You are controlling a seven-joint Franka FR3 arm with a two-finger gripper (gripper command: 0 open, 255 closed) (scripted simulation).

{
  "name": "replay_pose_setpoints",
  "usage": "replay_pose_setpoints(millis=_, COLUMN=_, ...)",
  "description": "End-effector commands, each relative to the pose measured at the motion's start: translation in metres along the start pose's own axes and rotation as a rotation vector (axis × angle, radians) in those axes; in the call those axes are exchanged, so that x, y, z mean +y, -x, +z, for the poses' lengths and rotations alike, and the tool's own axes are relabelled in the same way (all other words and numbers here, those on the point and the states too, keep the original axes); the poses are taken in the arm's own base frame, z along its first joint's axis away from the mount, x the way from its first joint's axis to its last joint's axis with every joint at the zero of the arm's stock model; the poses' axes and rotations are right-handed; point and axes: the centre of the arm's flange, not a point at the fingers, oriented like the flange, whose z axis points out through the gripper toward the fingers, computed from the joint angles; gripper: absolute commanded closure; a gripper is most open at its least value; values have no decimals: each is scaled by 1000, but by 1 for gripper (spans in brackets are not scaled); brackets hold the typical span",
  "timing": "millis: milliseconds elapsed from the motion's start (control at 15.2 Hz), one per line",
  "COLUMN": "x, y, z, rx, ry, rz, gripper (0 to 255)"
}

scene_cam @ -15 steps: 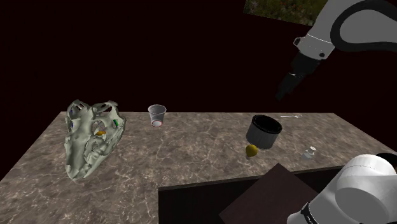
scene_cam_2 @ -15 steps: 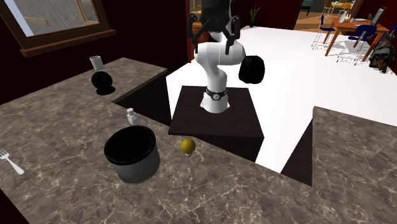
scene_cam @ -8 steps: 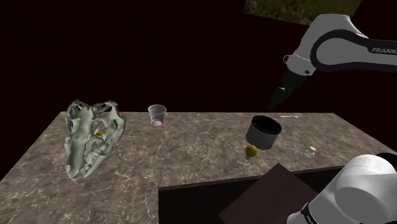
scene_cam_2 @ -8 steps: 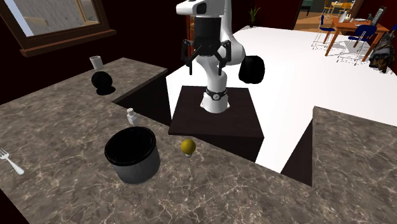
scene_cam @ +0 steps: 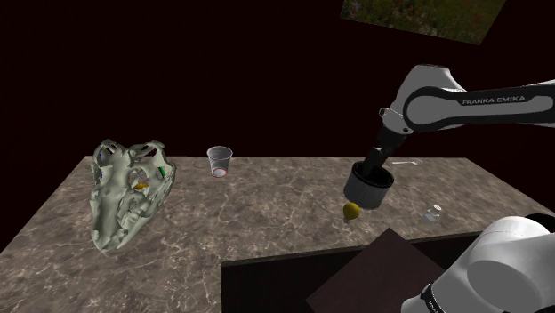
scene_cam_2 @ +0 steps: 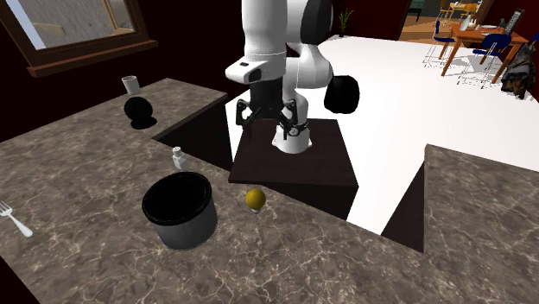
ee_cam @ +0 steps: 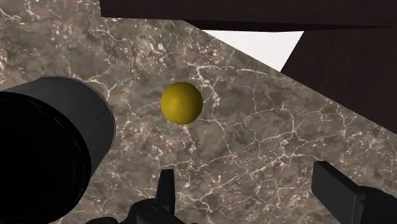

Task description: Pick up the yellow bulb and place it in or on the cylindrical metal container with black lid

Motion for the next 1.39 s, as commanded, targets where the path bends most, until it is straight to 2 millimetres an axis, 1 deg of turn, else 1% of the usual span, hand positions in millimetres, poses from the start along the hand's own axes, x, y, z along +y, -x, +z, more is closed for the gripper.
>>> replay_pose_setpoints(millis=0, x=8, y=-3, z=25, rx=-10, ry=-8, rz=3, gripper=0)
replay_pose_setpoints(millis=792, x=52, y=-16, z=180, rx=-77, ry=-57, rz=24, gripper=0)
replay_pose_setpoints(millis=858, x=55, y=-17, z=189, rx=-81, ry=-60, rz=25, gripper=0)
replay_pose_setpoints(millis=1320, x=52, y=-14, z=226, rx=-81, ry=-60, rz=25, gripper=0)
